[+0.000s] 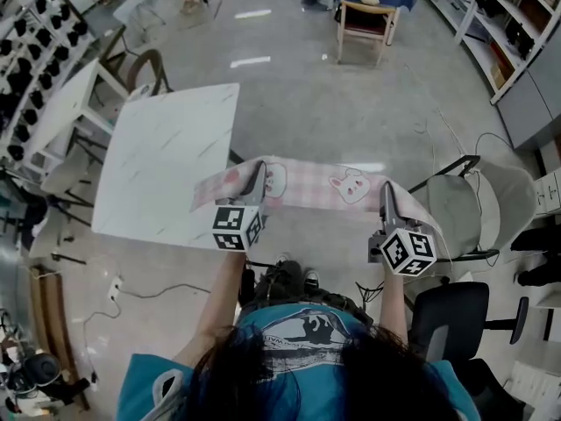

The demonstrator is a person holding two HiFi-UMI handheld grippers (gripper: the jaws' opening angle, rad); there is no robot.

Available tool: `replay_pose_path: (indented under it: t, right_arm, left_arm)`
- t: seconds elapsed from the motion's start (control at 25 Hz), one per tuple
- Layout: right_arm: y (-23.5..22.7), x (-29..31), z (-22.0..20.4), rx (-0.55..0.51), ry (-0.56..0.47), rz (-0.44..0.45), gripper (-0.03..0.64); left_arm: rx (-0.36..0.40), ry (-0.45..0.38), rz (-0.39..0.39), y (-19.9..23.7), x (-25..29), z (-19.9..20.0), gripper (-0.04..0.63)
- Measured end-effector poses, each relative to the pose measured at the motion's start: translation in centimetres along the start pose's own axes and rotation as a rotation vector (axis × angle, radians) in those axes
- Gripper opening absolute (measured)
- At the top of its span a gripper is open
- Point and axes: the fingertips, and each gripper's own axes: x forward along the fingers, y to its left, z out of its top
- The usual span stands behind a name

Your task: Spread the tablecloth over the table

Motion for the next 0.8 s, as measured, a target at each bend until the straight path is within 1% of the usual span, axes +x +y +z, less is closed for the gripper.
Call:
replay_pose_path:
  t: [0.2,0.44,0.68,0.8]
  right_arm:
    - [1.0,1.5,0.5,-0.001,0.0,0.051,0.04]
    - [-0.6,4.2,2.2,-0.004,0.004,0.103,0.038]
    - [-0.7,11.0,2.1,-0.009,0.03,0.148,0.038]
    - [-0.7,14.6,2.2,-0.019,0.053,0.163,0.038]
  left_arm:
    - [-0.019,0.01,0.042,1.1,-1.0,0.4,0.069]
    - [-0.052,0.011,0.092,0.5,0.3,0.9,0.071]
    - [-0.065,-0.008,0.136,3.9,3.5,0.6,0.069]
    - [-0.09,-0.021,0.157,5.9,5.4,0.6,0.067]
